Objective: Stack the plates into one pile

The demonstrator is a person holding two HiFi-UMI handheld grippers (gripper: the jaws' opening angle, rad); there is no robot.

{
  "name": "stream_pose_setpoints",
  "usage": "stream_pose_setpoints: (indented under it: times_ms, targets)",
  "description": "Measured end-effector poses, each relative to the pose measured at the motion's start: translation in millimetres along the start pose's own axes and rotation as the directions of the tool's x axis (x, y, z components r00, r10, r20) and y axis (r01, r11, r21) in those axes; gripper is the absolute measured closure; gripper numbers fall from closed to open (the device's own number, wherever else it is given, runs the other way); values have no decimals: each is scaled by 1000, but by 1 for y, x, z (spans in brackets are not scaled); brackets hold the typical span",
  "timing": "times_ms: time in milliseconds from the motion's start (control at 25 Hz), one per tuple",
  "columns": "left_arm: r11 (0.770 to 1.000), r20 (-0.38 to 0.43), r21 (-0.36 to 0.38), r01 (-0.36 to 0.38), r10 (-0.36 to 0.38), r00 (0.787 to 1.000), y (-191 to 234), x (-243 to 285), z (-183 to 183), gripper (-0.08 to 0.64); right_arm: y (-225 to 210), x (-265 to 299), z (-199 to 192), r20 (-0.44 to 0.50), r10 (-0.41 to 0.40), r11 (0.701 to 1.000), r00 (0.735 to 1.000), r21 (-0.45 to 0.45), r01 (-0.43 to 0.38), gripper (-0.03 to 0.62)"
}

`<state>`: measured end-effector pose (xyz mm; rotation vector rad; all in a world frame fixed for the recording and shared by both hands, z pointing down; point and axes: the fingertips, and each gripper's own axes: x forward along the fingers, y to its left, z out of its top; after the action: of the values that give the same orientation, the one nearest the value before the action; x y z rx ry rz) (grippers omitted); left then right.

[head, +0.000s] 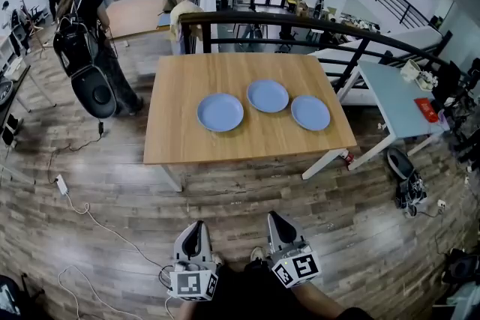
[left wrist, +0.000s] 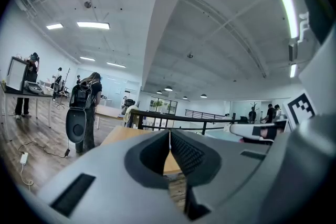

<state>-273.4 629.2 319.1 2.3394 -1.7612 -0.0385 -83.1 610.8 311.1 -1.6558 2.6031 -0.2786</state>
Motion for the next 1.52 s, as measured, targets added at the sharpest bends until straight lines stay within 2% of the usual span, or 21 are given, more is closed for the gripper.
stream_pose_setpoints:
  times_ms: [440, 720, 1120, 1320, 1520]
  targets:
    - [999, -13, -6, 37, -37, 999, 36, -15, 2, 535, 38, 8, -10, 9, -51, 999, 999, -7, 51, 560]
    - [998, -17, -23, 51, -52, 999, 59, -8, -1, 535, 56, 28, -19, -6, -45, 999, 999, -13, 45, 560]
    - [998, -37, -32, 53, -54, 998, 77, 44, -2, 535, 42, 85, -13, 8, -20, 1000, 1000, -6, 20, 560]
    - [998, -32, -28, 51, -52, 998, 83, 87, 0, 535, 17, 123, -11, 13, -20, 1000, 1000, -9, 20, 560]
    - [999, -39, -21, 46, -47, 998, 85, 150, 7, 535, -20, 175, -1, 4, -5, 1000, 1000, -1, 5, 560]
